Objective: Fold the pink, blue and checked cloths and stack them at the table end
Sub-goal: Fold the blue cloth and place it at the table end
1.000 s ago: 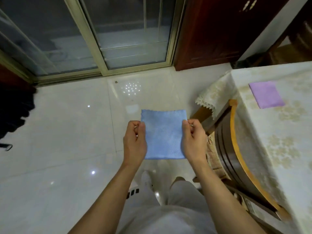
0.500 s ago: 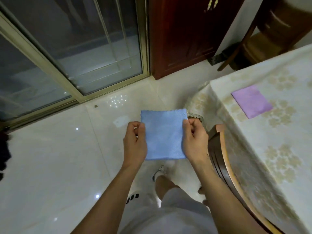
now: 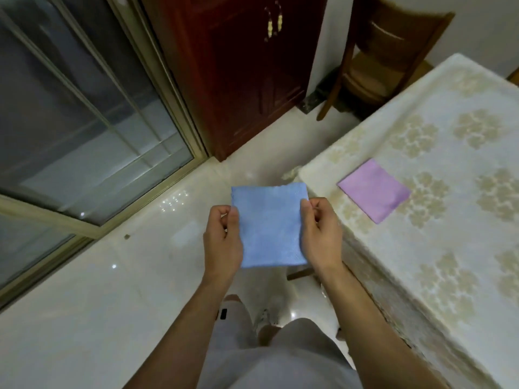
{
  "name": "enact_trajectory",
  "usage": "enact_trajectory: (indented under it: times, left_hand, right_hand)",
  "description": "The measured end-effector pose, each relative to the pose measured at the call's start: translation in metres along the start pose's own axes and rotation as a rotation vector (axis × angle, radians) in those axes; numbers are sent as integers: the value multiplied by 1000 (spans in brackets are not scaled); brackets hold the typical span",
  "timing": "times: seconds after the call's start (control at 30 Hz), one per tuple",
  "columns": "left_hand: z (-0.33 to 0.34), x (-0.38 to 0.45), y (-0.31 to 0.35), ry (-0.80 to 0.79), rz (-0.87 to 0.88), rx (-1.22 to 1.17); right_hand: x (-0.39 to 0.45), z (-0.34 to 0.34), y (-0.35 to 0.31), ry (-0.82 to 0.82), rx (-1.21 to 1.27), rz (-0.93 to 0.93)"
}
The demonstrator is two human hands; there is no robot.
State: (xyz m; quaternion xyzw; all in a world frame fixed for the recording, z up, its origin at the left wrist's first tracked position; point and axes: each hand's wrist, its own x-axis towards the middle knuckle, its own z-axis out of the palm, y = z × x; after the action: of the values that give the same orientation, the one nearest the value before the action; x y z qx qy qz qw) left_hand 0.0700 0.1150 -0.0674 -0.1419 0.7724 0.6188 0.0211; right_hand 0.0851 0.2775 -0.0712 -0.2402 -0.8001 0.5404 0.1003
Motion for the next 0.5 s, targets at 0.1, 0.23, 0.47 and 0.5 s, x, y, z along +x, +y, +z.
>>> enact_trajectory:
  times: [0.1, 0.23, 0.47, 0.5]
  left_hand:
    - [31, 18, 12, -85, 31, 33]
    - [77, 37, 23, -211, 64, 77]
    - [161, 66, 31, -472, 118, 157]
    - [173, 72, 31, -513, 128, 168]
  right_hand:
    - [21, -18, 2, 64, 18, 43]
    - [44, -44, 18, 195, 6, 105]
    - [77, -84, 51, 441, -31, 263]
    - [80, -88, 54, 469, -33, 288]
